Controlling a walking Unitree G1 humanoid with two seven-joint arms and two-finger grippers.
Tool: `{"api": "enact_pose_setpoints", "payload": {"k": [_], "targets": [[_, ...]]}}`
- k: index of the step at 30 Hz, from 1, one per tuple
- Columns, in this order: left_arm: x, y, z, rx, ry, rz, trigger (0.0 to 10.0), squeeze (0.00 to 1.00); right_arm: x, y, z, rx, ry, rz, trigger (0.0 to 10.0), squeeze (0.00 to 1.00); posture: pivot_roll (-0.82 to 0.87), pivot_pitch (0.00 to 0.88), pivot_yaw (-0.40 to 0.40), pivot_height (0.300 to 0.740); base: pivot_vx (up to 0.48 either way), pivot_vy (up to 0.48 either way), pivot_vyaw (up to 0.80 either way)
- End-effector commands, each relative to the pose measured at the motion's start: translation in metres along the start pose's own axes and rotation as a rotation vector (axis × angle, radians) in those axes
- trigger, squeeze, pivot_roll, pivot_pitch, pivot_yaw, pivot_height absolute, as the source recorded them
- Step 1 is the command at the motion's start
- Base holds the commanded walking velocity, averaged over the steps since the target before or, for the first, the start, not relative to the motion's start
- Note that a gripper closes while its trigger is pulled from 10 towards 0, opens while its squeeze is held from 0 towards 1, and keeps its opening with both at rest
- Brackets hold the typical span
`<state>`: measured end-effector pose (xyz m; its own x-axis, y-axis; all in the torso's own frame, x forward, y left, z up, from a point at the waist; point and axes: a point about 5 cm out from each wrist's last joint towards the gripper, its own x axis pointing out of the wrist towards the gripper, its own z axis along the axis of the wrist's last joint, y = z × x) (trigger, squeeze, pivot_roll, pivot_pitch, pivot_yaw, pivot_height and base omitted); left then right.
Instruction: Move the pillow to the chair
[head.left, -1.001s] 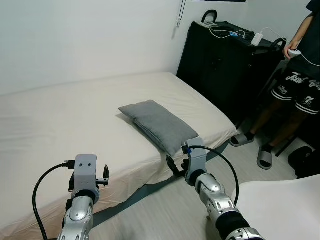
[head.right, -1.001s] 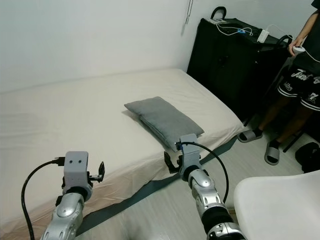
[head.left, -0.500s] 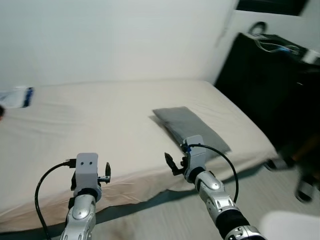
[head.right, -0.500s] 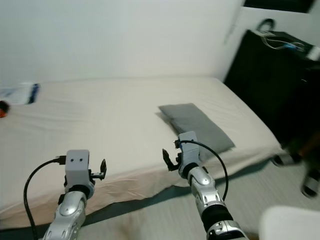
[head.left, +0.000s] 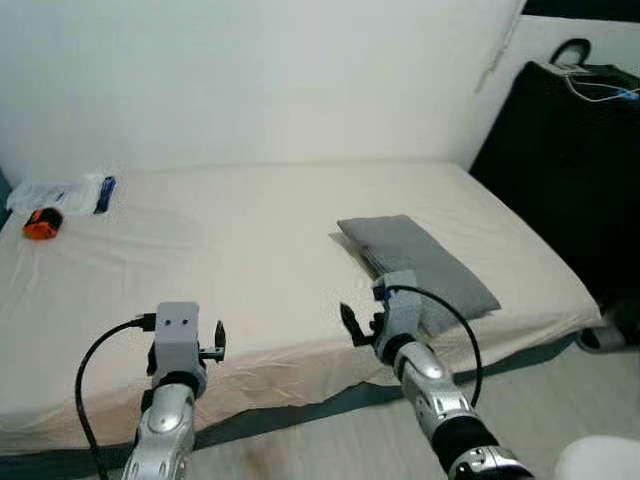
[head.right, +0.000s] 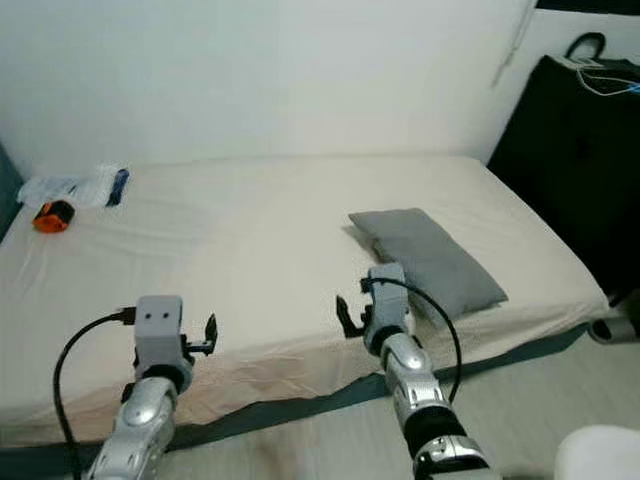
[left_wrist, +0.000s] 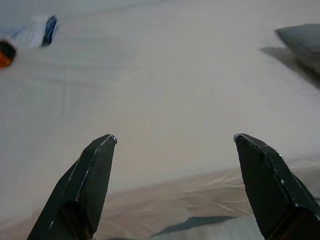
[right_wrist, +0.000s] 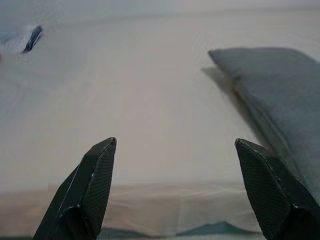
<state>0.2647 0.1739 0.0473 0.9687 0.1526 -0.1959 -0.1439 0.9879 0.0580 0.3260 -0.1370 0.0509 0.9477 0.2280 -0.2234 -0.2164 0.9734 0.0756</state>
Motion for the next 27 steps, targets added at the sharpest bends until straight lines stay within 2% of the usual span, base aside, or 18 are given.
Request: {"api": "enact_pose_setpoints", "payload": {"k": [1, 11, 14, 15, 20, 27], "targets": [[0.002, -0.001, -0.002, 0.007, 0.015, -0.002, 10.0, 0.0, -0.001, 0.0, -0.004, -0.01, 0.009, -0.009, 10.0, 0.0, 0.07, 0.0, -0.033, 0.729, 0.0, 0.0, 0.0], [0.007, -0.003, 0.001, 0.019, 0.01, -0.048, 10.0, 0.0, -0.003, 0.007, -0.011, -0.006, 0.031, 0.001, 10.0, 0.0, 0.06, 0.0, -0.031, 0.729, 0.0, 0.0, 0.0], [0.007, -0.004, 0.002, -0.001, 0.022, -0.055, 10.0, 0.0, -0.003, 0.009, -0.019, -0.012, 0.085, 0.017, 10.0, 0.0, 0.07, 0.0, -0.045, 0.729, 0.0, 0.0, 0.0], [0.007, -0.004, 0.002, -0.004, 0.023, -0.052, 10.0, 0.0, -0.003, 0.01, -0.021, 0.016, 0.099, 0.013, 10.0, 0.0, 0.08, 0.0, -0.052, 0.729, 0.0, 0.0, 0.0], [0.005, -0.002, 0.003, -0.036, 0.013, -0.049, 10.0, 0.0, -0.002, 0.01, -0.02, 0.031, 0.106, 0.021, 10.0, 0.0, 0.08, 0.0, -0.082, 0.729, 0.0, 0.0, 0.0], [0.002, -0.002, 0.001, -0.083, 0.008, -0.031, 10.0, 0.0, -0.002, 0.01, -0.02, 0.005, 0.116, 0.048, 10.0, 0.0, 0.07, 0.0, -0.105, 0.729, 0.073, 0.0, 0.0]]}}
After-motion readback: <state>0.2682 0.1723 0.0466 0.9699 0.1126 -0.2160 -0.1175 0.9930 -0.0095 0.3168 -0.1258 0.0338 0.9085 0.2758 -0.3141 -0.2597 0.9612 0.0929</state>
